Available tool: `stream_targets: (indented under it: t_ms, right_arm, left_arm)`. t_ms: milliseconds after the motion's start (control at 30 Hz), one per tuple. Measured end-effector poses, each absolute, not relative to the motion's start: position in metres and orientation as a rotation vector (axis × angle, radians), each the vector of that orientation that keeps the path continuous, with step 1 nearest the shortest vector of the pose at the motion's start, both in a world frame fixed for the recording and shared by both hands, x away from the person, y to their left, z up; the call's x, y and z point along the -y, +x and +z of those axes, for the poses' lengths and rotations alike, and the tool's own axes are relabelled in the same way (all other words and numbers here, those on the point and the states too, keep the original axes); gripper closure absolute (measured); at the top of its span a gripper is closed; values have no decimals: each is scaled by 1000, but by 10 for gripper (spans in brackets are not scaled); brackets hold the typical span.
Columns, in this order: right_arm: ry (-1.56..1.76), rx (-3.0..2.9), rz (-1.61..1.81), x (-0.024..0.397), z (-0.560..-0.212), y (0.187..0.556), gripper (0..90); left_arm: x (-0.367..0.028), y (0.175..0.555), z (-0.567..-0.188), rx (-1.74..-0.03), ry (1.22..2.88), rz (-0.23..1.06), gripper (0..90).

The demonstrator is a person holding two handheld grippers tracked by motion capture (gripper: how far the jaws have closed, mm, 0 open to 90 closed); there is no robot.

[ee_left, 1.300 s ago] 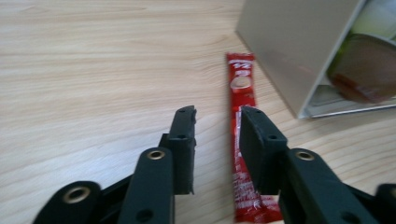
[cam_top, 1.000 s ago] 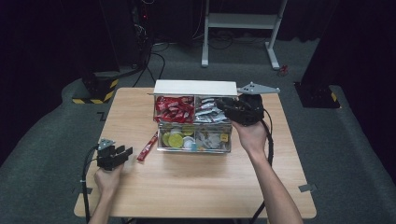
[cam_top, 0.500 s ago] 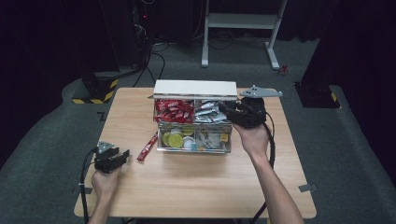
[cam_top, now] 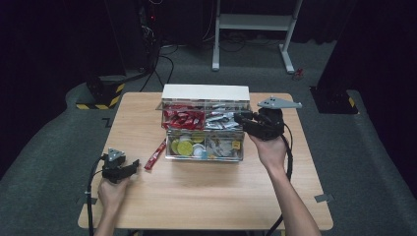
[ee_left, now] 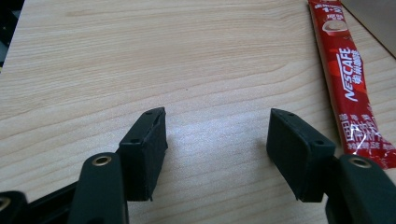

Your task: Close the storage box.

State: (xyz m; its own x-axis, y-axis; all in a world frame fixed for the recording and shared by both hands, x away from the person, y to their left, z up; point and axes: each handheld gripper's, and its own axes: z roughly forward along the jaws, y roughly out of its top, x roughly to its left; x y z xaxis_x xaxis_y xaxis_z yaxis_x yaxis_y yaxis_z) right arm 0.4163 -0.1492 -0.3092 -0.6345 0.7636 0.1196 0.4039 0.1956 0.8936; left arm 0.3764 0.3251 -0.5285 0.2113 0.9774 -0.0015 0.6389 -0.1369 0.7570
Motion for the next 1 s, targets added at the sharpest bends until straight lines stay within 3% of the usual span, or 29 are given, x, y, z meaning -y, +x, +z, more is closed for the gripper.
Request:
stream_targets:
  t_ms: [1000]
  right_arm:
    - [1093,-2136,1324,162,-331,403,556]
  left_arm:
    - [-326,377,-528,-1500,1856,671,354]
